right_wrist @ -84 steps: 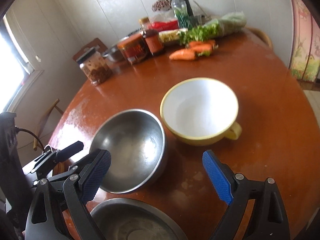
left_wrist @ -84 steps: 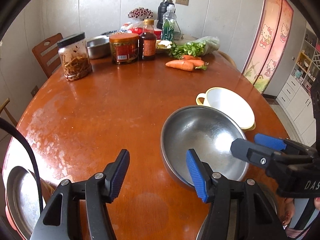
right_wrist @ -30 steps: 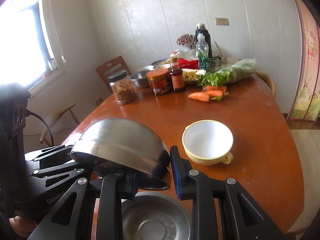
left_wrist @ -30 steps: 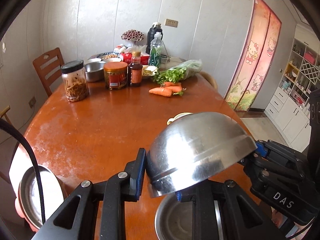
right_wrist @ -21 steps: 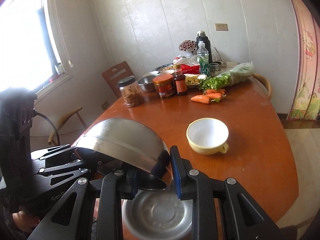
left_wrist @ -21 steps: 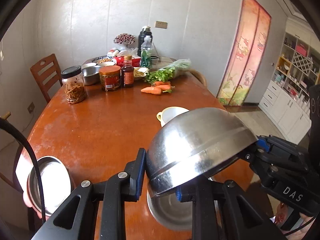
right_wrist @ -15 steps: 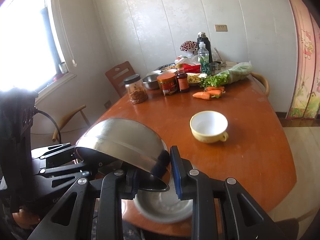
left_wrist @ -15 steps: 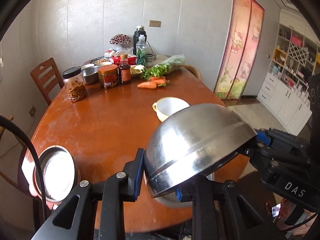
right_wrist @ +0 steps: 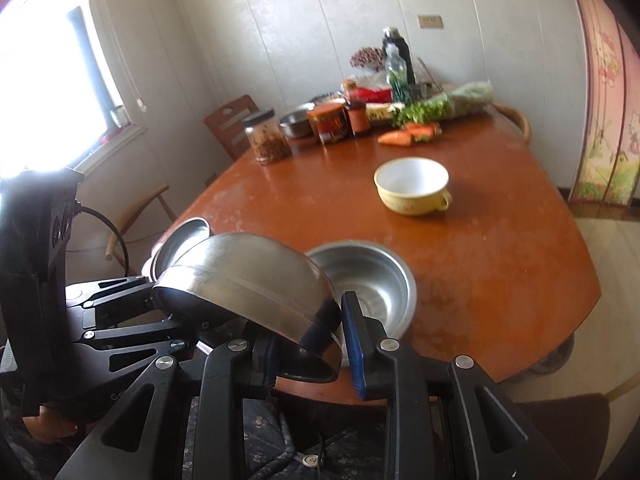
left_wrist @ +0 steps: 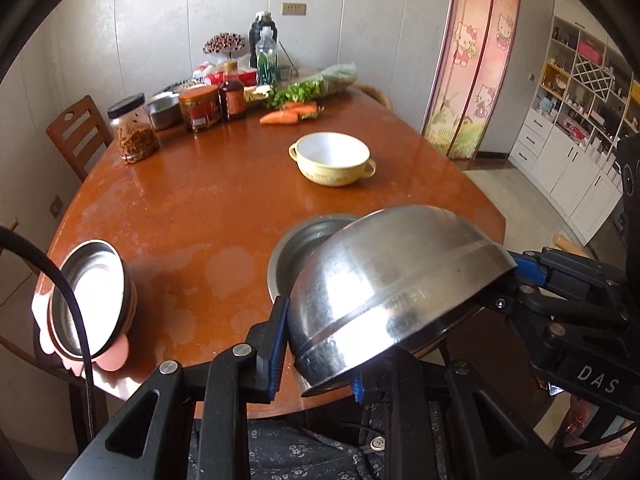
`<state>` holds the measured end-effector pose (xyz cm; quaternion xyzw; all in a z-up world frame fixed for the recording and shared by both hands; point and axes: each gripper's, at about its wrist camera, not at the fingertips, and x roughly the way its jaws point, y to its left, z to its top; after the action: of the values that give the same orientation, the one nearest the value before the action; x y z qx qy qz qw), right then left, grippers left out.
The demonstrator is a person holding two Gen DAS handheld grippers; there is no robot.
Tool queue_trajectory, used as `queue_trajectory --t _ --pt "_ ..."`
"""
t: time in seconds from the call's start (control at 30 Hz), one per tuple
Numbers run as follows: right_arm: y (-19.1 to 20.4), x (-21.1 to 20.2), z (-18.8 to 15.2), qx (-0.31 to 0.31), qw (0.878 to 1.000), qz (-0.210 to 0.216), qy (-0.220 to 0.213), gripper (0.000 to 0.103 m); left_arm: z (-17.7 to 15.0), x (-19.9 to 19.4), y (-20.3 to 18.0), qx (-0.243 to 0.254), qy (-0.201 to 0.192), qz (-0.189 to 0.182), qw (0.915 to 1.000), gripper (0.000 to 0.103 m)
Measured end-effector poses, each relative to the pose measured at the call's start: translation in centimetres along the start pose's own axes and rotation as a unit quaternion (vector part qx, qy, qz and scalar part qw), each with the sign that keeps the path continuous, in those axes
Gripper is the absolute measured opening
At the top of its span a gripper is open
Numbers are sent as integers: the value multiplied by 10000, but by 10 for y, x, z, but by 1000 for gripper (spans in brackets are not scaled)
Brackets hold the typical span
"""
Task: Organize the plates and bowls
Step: 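Lower the deep steel bowl into the wide steel basin and open the left tool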
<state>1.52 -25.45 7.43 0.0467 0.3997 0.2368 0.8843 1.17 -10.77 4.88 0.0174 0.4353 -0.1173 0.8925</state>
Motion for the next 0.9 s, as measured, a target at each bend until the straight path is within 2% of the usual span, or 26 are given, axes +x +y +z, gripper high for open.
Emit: queue_trajectory --t 0.17,0.37,0.57,0.9 --pt "-14 20 -3 177 9996 -28 218 30 3 18 0 6 104 49 9999 25" --pt "-24 33 -3 202 9994 -99 259 30 10 36 2 -67 112 22 9999 25" --pt "-35 46 -3 260 9990 -159 341 30 11 57 2 -83 286 17 9996 25" --pt "-39 71 -5 210 9982 -155 546 30 4 70 11 -188 358 101 9991 25"
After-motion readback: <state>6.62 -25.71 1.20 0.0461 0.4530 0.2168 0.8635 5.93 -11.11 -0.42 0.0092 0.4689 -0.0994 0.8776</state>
